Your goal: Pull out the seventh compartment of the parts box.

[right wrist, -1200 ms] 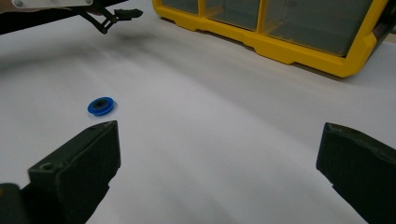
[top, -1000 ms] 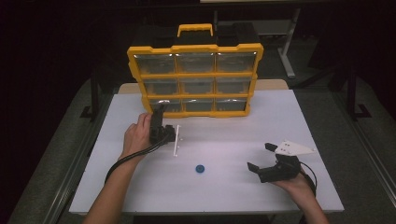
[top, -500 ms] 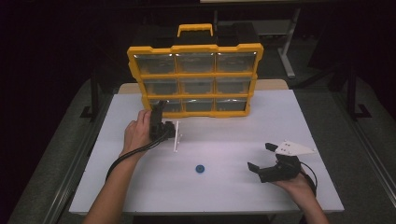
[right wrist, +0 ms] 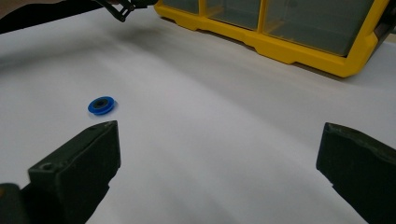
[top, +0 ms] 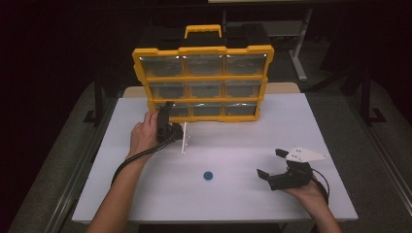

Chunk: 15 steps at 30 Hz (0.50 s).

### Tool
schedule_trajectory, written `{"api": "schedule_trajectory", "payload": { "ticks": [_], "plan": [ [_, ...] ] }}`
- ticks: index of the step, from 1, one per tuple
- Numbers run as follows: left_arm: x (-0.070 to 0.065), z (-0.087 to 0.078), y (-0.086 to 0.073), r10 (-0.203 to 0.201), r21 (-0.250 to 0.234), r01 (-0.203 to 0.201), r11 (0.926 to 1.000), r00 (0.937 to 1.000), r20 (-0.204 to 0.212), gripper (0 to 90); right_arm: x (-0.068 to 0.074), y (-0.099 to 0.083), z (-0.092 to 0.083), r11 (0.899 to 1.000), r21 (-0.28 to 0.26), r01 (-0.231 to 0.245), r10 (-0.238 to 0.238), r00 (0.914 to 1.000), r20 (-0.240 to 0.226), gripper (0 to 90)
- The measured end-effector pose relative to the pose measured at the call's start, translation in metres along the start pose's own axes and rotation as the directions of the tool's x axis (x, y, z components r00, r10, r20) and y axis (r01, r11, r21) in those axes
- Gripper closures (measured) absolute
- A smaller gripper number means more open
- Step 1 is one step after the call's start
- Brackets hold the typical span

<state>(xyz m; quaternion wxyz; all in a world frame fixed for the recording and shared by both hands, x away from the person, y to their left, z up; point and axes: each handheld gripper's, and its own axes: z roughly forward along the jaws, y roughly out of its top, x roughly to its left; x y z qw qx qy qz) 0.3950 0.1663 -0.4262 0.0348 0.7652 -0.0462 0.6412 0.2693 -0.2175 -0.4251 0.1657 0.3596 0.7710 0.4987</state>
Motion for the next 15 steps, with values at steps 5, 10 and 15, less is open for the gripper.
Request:
{"api": "schedule_trajectory", "payload": {
  "ticks": [5,10,15],
  "plan": [
    [-0.002,0.007,-0.001,-0.045,-0.026,0.045,0.9986,0.9989,-0.010,0.7,0.000,0.000,0.000,1.000,0.000,-0.001,0.001,1.0000,0.000,0.0],
    [-0.004,0.012,-0.004,-0.044,-0.016,0.044,0.9989,0.9990,-0.013,0.7,0.001,0.000,0.001,1.000,0.001,-0.001,0.001,1.0000,-0.003,0.0],
    [-0.004,0.016,-0.009,-0.057,-0.011,0.057,0.9983,0.9981,-0.023,0.7,0.001,0.000,0.001,1.000,0.000,0.004,-0.004,1.0000,-0.003,0.0]
  ]
}}
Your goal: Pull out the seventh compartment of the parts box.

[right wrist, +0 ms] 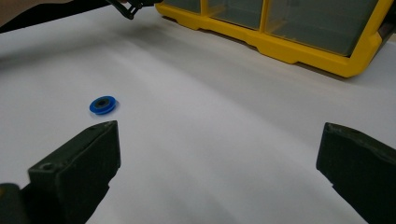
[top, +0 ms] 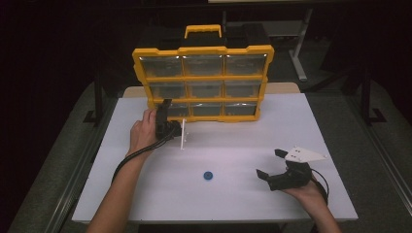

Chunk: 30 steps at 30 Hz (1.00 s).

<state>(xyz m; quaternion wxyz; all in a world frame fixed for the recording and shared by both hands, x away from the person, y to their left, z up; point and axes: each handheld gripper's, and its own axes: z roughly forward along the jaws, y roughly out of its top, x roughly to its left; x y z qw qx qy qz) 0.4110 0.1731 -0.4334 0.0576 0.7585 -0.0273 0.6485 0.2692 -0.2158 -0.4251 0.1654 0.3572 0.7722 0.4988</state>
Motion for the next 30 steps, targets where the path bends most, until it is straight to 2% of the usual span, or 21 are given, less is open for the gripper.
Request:
{"api": "schedule_trajectory", "payload": {
  "ticks": [15,16,20,30],
  "plan": [
    [-0.0016,0.0052,-0.0052,-0.020,0.023,0.020,0.9995,0.9996,-0.018,0.8,0.0019,0.0007,-0.0002,1.000,0.002,0.003,-0.003,1.0000,0.004,0.0],
    [-0.0023,0.0054,-0.0050,-0.023,0.021,0.024,0.9995,0.9995,-0.022,5.7,0.0016,0.0006,-0.0004,1.000,0.001,0.005,-0.005,1.0000,0.005,0.0],
    [-0.0035,0.0063,-0.0048,-0.030,0.018,0.030,0.9994,0.9995,-0.014,6.2,0.0014,0.0001,-0.0010,1.000,0.003,0.003,-0.003,1.0000,0.007,0.0],
    [-0.0067,0.0079,-0.0044,-0.010,0.026,0.011,0.9996,0.9998,-0.019,8.6,0.0008,-0.0001,-0.0015,1.000,0.000,-0.001,0.001,1.0000,0.008,0.0]
  ]
}}
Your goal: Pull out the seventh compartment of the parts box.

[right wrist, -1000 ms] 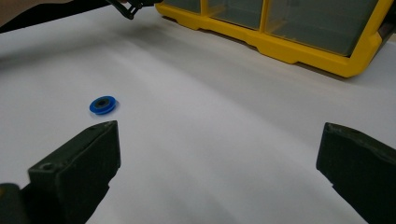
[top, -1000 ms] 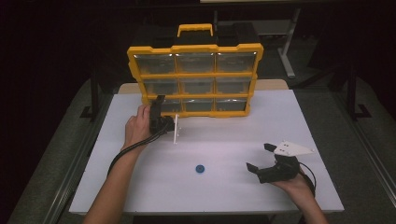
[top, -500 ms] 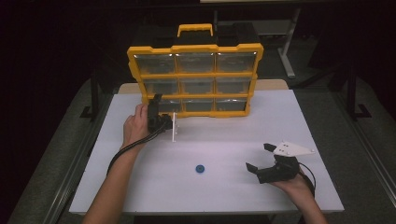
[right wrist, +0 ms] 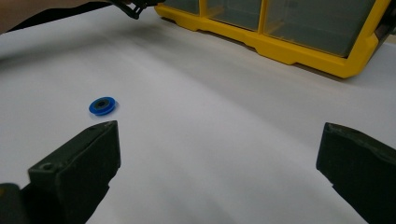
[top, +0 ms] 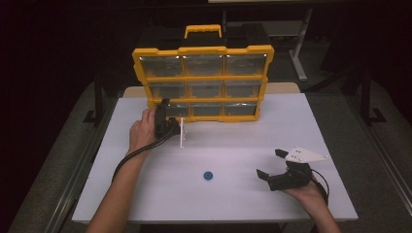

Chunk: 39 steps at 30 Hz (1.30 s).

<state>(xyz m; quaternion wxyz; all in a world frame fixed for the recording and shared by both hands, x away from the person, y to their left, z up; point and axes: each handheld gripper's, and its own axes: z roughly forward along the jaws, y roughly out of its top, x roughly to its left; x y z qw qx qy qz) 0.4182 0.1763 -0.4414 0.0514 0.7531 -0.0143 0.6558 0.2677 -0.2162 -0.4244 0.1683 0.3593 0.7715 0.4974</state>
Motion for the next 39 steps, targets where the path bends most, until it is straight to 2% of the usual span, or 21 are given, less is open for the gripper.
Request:
{"api": "schedule_trajectory", "payload": {
  "ticks": [3,5,13,19,26,39],
  "plan": [
    [-0.0006,0.0002,-0.0001,-0.001,0.001,0.001,1.0000,1.0000,0.000,8.8,-0.0002,-0.0002,0.0002,1.000,-0.001,0.000,0.000,1.0000,-0.001,0.0],
    [-0.0013,0.0004,-0.0004,-0.002,0.002,0.002,1.0000,1.0000,-0.003,13.0,0.0002,-0.0002,0.0003,1.000,0.002,-0.001,0.001,1.0000,-0.001,0.0],
    [-0.0023,0.0010,-0.0003,-0.015,-0.001,0.015,0.9999,0.9998,-0.011,14.9,0.0008,0.0000,0.0003,1.000,0.002,0.000,0.000,1.0000,-0.001,0.0],
    [-0.0025,0.0012,-0.0007,-0.005,0.004,0.005,1.0000,0.9998,-0.022,16.8,0.0005,-0.0002,0.0001,1.000,0.001,0.000,0.000,1.0000,-0.001,0.0],
    [-0.0041,0.0015,-0.0007,0.005,0.013,-0.005,0.9999,0.9997,-0.025,22.8,0.0004,-0.0004,0.0004,1.000,0.001,0.001,-0.001,1.0000,0.000,0.0],
    [-0.0049,0.0010,0.0003,-0.007,0.008,0.008,0.9999,0.9993,-0.037,35.8,0.0005,-0.0007,0.0002,1.000,0.001,0.003,-0.003,1.0000,0.000,0.0]
  ]
}}
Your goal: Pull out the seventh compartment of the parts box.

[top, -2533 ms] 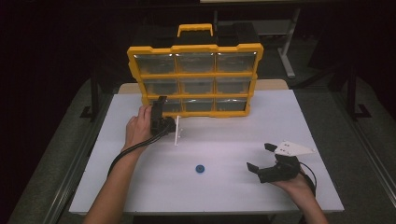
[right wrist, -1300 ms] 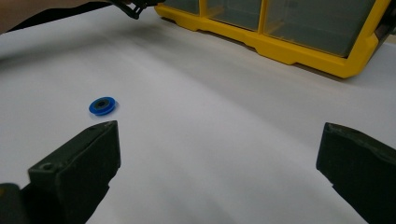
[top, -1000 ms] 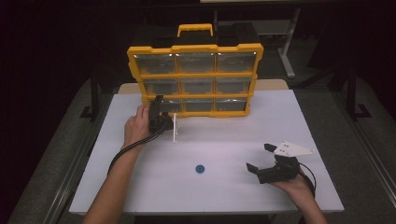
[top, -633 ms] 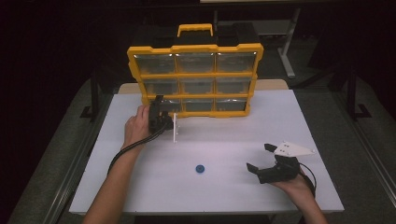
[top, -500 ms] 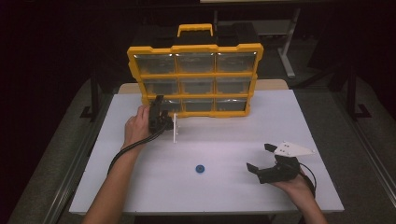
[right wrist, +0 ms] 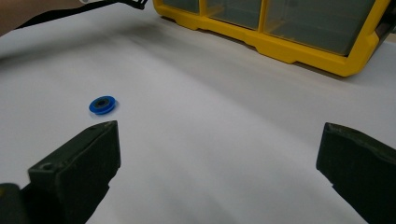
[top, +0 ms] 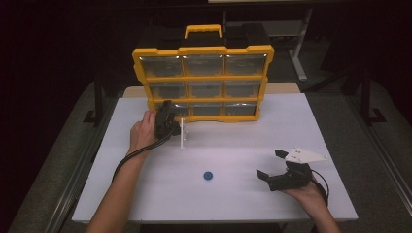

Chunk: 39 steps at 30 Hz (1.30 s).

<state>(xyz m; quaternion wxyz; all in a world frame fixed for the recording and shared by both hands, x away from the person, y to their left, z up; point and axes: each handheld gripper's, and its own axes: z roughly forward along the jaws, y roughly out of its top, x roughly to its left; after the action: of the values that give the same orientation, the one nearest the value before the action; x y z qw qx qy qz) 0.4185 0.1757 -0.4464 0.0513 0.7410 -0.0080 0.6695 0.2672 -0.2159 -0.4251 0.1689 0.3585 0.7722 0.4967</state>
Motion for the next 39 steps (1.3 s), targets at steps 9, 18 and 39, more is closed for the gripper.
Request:
{"api": "schedule_trajectory", "payload": {
  "ticks": [9,18,39],
  "plan": [
    [-0.0019,0.0001,0.0006,0.007,-0.004,-0.008,1.0000,0.9999,-0.013,41.5,0.0000,-0.0001,-0.0004,1.000,-0.001,-0.001,0.001,1.0000,0.002,0.0],
    [-0.0037,0.0014,0.0001,0.010,0.002,-0.010,0.9999,0.9998,-0.018,45.7,-0.0003,-0.0002,-0.0007,1.000,-0.004,-0.002,0.002,1.0000,0.004,0.0],
    [-0.0057,0.0042,0.0000,0.014,0.004,-0.014,0.9999,0.9991,-0.040,59.1,-0.0003,-0.0008,-0.0014,1.000,0.000,-0.009,0.009,0.9999,0.007,0.0]
  ]
}}
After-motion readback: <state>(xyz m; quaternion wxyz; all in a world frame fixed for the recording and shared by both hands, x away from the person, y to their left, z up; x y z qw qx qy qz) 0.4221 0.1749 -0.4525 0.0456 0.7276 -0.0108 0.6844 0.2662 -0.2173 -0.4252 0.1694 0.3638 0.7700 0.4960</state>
